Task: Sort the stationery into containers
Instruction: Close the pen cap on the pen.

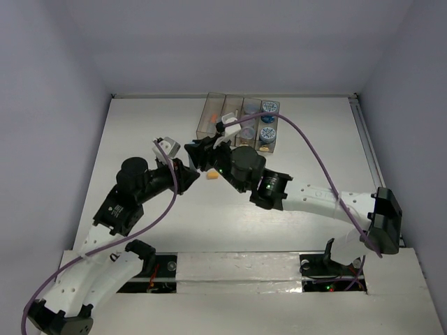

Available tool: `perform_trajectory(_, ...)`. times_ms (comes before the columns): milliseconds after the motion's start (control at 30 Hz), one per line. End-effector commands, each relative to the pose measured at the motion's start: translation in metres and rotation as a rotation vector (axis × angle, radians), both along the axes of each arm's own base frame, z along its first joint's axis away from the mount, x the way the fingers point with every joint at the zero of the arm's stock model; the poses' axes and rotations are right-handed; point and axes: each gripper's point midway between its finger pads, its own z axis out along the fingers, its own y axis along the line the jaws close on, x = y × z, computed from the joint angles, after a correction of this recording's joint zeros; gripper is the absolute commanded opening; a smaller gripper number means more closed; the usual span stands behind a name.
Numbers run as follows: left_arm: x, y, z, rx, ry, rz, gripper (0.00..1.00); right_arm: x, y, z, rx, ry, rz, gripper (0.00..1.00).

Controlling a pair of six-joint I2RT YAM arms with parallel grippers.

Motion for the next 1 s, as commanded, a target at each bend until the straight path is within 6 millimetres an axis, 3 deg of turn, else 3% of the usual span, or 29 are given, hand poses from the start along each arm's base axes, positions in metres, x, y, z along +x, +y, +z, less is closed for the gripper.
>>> perform_trajectory(0,0.015,0.007,0.084,-0.150,-0.287,0.077,0.00,-0.041,0.031,-0.095,-0.173,0.178,0.188,0.00)
perform_trajectory(300,0.021,0.010,0.098,-0.144,-0.303,0.104,0.00,-0.048,0.021,-0.149,-0.205,0.269,0.183,0.00)
perform_trajectory(600,0.022,0.009,0.111,-0.149,-0.316,0.103,0.00,-0.075,0.023,-0.205,-0.262,0.367,0.213,0.00)
perform_trajectory(967,0.024,0.012,0.134,-0.164,-0.351,0.121,0.00,-0.086,0.018,-0.231,-0.257,0.436,0.219,0.00)
